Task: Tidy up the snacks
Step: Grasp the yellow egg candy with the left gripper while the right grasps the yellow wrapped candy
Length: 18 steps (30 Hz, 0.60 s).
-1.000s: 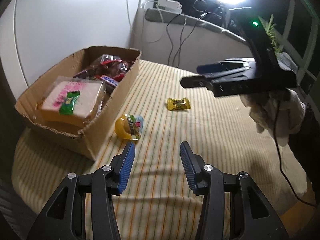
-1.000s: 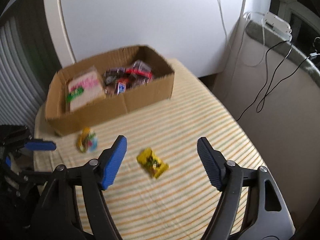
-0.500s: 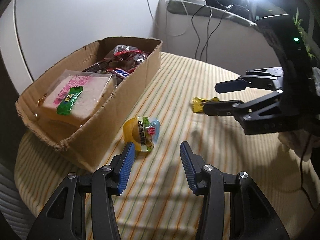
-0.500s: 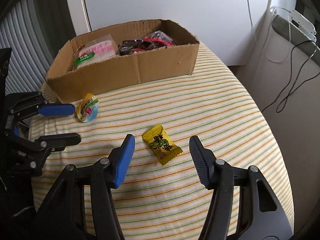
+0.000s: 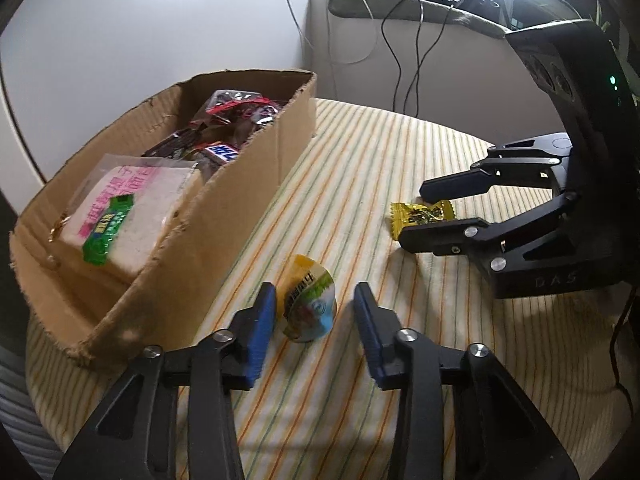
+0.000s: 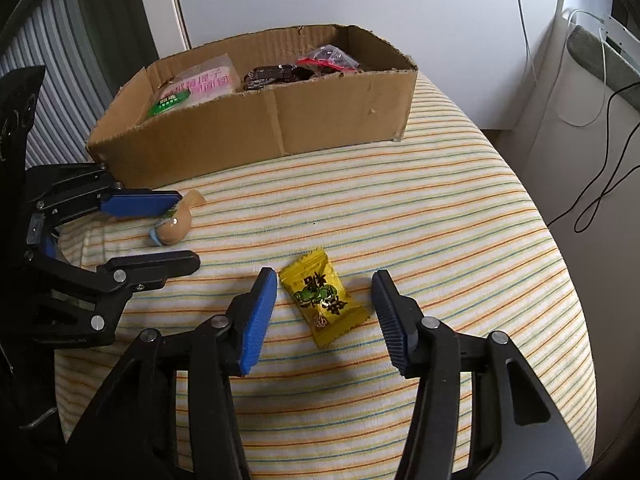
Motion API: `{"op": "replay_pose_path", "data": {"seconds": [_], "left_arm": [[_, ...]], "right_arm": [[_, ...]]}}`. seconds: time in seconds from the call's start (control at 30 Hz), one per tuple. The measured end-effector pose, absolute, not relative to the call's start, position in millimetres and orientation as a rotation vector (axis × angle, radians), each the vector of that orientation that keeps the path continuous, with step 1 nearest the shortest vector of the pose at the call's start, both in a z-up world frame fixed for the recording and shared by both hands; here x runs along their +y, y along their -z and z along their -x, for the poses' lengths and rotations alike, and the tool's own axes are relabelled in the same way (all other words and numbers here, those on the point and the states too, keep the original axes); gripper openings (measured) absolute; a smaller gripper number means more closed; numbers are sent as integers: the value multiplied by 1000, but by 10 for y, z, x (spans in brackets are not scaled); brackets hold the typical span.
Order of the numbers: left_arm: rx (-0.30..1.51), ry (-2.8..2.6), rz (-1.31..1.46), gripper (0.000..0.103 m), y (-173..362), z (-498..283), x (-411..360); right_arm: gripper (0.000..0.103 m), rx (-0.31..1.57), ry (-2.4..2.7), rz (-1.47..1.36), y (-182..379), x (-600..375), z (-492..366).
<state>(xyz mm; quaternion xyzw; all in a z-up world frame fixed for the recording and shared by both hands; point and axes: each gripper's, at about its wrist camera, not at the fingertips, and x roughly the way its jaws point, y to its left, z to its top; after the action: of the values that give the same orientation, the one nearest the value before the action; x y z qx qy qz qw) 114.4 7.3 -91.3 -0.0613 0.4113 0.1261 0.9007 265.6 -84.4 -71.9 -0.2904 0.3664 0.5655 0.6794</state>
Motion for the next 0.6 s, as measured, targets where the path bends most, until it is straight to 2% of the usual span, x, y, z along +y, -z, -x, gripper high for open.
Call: {"op": "replay_pose_path", "data": {"seconds": [0.1, 0.2, 0.47, 0.53, 0.6], "left_arm": [[851, -247, 118, 24, 916, -1172, 34], [850, -236, 112, 24, 918, -1161, 9], [848, -208, 107, 22, 896, -1108, -10], [847, -198, 116, 22, 892, -1122, 6], [846, -185, 126, 22, 880, -1110, 15]], "right_arm": [[40, 827, -1260, 648, 720, -874, -2690], [36, 836, -1256, 642, 716, -910, -2712], [36, 823, -1227, 676, 722, -969, -2653], [25, 824, -1207, 674, 717, -982, -2647], [24, 836, -1193, 659, 703, -1002, -2659]]}}
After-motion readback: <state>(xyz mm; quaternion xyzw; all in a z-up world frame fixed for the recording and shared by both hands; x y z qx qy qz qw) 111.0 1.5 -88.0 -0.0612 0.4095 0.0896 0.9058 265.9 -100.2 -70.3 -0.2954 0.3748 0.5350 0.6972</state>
